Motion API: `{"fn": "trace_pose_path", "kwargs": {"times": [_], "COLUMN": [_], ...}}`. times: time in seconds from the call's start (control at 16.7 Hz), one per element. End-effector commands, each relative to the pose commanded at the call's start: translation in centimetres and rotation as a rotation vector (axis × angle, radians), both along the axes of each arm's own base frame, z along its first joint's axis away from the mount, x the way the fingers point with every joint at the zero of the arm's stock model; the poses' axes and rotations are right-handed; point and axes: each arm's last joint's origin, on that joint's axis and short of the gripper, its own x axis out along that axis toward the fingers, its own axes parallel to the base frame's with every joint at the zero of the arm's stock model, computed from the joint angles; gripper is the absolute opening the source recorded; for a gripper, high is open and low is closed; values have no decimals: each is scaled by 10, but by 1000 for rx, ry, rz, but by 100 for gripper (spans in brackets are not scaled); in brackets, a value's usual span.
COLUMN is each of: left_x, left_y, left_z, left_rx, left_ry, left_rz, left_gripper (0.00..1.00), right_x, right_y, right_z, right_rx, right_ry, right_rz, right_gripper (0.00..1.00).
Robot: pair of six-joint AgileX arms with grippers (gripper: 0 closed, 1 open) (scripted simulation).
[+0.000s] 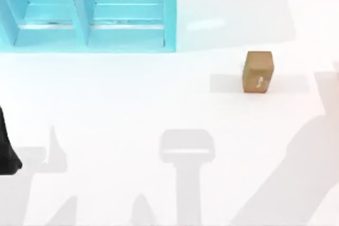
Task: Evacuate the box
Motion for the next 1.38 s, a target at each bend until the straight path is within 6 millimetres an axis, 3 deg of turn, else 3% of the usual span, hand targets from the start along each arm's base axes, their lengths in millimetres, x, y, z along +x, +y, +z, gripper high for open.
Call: {"fn": "trace_pose_path", "kwargs": {"times": [0.54, 1.14, 1.38], "left_x": [0, 0, 0], "left_y": [0, 0, 0], "left_z": [0, 0, 0], "left_rx": [0, 0, 0], "left_ry": [0, 0, 0], "left_rz": [0, 0, 0], "left_gripper": [100, 100, 100], "right_x": [1, 4, 0], "right_y": [1, 4, 0], "right_z": [9, 110, 130], "right_rx": [2, 1, 0], "right_ry": [3, -1, -1], "right_rz": [1, 9, -1], "right_gripper": [0, 0, 0]}}
